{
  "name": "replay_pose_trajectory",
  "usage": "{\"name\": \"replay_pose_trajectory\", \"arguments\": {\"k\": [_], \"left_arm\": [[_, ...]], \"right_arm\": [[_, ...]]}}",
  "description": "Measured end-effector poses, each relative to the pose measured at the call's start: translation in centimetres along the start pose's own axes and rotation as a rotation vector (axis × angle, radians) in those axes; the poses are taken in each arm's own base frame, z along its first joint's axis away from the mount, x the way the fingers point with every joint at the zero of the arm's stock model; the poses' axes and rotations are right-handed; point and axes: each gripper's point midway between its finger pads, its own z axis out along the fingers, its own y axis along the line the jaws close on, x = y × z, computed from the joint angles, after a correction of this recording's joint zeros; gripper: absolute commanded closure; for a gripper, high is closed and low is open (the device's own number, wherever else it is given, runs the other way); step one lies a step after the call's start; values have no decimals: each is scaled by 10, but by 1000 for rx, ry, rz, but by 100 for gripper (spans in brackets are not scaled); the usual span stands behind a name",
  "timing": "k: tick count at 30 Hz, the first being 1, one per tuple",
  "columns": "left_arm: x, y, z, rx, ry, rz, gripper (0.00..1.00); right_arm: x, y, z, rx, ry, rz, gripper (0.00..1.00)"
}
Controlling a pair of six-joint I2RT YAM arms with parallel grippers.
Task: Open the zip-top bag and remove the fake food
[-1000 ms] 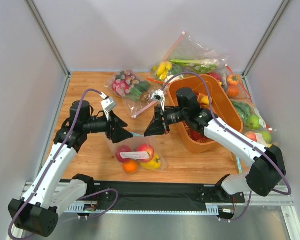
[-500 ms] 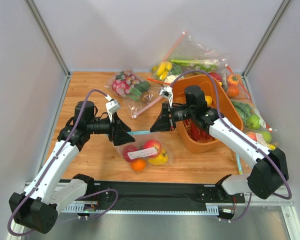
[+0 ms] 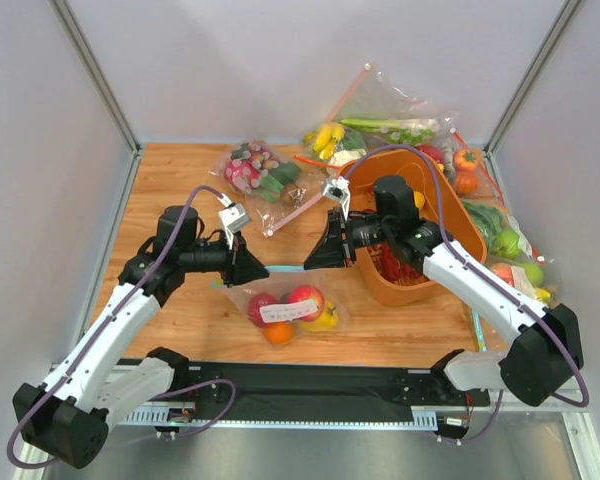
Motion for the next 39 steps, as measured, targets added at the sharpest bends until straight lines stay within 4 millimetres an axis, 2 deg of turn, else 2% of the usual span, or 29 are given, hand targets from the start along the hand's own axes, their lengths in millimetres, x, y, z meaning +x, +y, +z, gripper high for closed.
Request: {"name": "replay_pose_trajectory", "arguments": {"k": [2, 4, 5, 7, 10, 14, 18, 21, 26, 30, 39], "left_arm": [[4, -5, 3, 17, 18, 4, 99], [8, -8, 5, 29, 34, 2, 100], [9, -9, 5, 34, 40, 3, 100], [12, -13, 6, 43, 53, 0, 100], [16, -18, 6, 53, 68, -1, 100], [16, -25, -1, 48, 79, 7, 100], [5, -34, -8, 52, 67, 43, 100], [4, -39, -7, 65, 81, 56, 100], [9, -41, 5, 89, 151, 70, 100], [11, -40, 13, 97, 179, 74, 100], [2, -33, 18, 81, 182, 96, 100]], "right_arm": [[0, -1, -1, 9, -1, 4, 96], [0, -2, -2, 24, -4, 7, 91], [0, -3, -3, 33, -6, 5, 80], [0, -5, -5, 56, -4, 1, 67], [-2, -6, -9, 99, 7, -7, 37], [-18, -4, -18, 180, 3, -70, 24], [-36, 6, -21, 242, -4, -179, 23], [-35, 13, -10, 235, 20, -224, 23], [-14, 5, 20, 218, 109, -229, 23], [2, -5, 36, 214, 166, -210, 23], [39, -11, 45, 203, 240, -170, 27]]}}
